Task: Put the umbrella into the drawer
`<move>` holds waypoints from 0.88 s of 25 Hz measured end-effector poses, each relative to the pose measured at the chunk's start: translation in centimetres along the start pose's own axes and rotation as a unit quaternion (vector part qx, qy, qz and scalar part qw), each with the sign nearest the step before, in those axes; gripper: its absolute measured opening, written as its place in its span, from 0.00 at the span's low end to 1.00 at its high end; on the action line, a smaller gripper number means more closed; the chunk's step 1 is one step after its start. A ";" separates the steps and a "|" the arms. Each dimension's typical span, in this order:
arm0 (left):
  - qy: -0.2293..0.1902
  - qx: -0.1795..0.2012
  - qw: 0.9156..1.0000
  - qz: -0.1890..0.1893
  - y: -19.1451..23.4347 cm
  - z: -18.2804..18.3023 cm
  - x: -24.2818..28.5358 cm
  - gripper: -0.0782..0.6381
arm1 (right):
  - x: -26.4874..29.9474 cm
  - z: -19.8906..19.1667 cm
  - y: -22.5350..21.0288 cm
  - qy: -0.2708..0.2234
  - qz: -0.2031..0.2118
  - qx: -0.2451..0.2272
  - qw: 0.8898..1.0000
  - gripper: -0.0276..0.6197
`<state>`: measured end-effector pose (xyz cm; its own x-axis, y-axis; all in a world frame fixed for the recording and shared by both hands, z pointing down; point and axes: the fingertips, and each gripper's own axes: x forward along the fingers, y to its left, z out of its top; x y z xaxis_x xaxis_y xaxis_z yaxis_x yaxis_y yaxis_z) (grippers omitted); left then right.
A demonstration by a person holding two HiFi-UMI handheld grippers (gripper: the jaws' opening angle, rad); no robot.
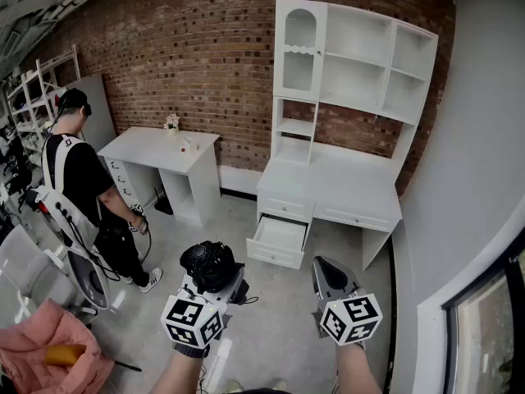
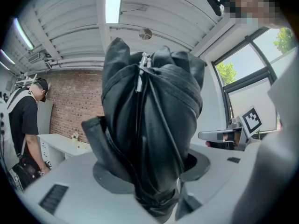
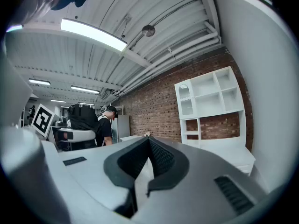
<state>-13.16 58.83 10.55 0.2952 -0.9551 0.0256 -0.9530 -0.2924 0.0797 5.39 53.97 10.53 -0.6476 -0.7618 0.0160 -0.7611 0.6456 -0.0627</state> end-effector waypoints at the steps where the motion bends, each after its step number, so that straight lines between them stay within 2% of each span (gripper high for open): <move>1: 0.000 -0.001 1.000 -0.001 -0.1 -0.2 0.2 0.43 | 0.0 -0.2 -0.2 0.000 0.000 0.000 1.000 0.05; 11: 0.001 -0.004 1.000 -0.010 -0.3 -0.1 0.0 0.43 | -0.5 -0.1 0.7 0.003 0.012 0.005 1.000 0.05; 22: 0.009 0.004 1.000 -0.013 -2.4 -0.4 1.9 0.43 | -1.5 0.3 -2.4 -0.010 -0.006 0.000 1.000 0.05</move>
<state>-10.30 57.78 10.83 0.3219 -0.9459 0.0420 -0.9451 -0.3184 0.0731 8.18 53.58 10.31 -0.6371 -0.7708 -0.0021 -0.7692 0.6359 -0.0632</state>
